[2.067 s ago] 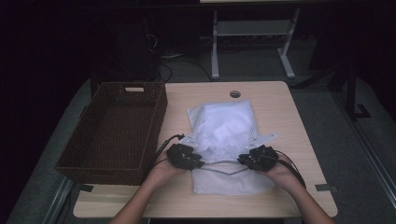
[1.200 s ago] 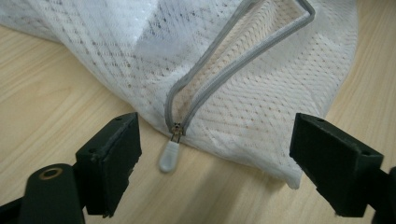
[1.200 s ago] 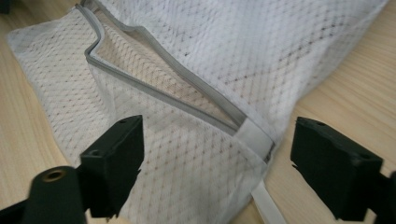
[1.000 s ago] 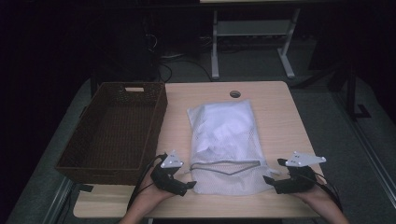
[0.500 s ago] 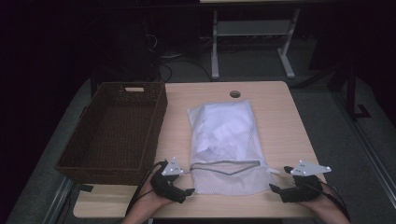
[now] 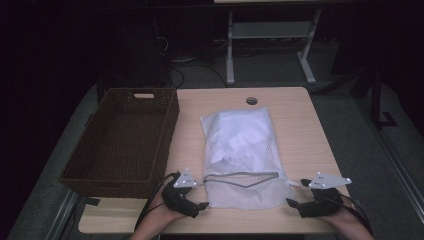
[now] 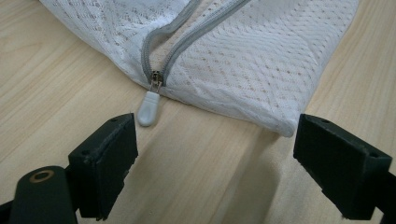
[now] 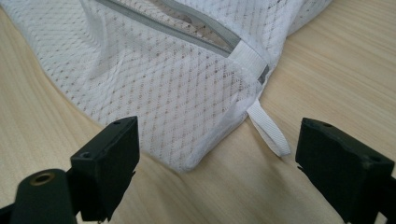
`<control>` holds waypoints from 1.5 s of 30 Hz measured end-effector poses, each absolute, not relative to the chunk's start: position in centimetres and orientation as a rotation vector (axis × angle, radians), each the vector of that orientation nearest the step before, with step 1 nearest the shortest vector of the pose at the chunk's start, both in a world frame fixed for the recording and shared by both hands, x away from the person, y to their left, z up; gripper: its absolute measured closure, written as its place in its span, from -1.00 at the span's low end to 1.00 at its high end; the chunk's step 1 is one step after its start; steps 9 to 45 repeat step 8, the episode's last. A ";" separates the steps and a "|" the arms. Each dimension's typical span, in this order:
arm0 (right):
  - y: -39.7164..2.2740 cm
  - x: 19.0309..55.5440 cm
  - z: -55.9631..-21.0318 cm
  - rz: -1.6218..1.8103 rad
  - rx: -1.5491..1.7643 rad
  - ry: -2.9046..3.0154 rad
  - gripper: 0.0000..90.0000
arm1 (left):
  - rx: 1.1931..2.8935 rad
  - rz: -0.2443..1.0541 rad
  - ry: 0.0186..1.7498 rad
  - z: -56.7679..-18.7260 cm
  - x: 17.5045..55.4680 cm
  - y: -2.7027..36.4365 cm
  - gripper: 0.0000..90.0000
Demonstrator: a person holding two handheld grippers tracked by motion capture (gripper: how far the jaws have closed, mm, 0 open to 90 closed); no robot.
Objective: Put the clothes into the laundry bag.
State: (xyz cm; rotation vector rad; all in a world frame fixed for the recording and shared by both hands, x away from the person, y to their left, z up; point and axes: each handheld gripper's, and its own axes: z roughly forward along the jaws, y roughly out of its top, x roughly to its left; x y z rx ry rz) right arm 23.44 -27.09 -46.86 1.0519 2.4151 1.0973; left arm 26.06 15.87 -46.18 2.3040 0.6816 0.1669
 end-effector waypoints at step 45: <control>-27.2 23.5 -46.9 1.107 1.049 2.419 -0.71 | 2.298 0.164 0.676 -46.1 26.0 15.9 -0.71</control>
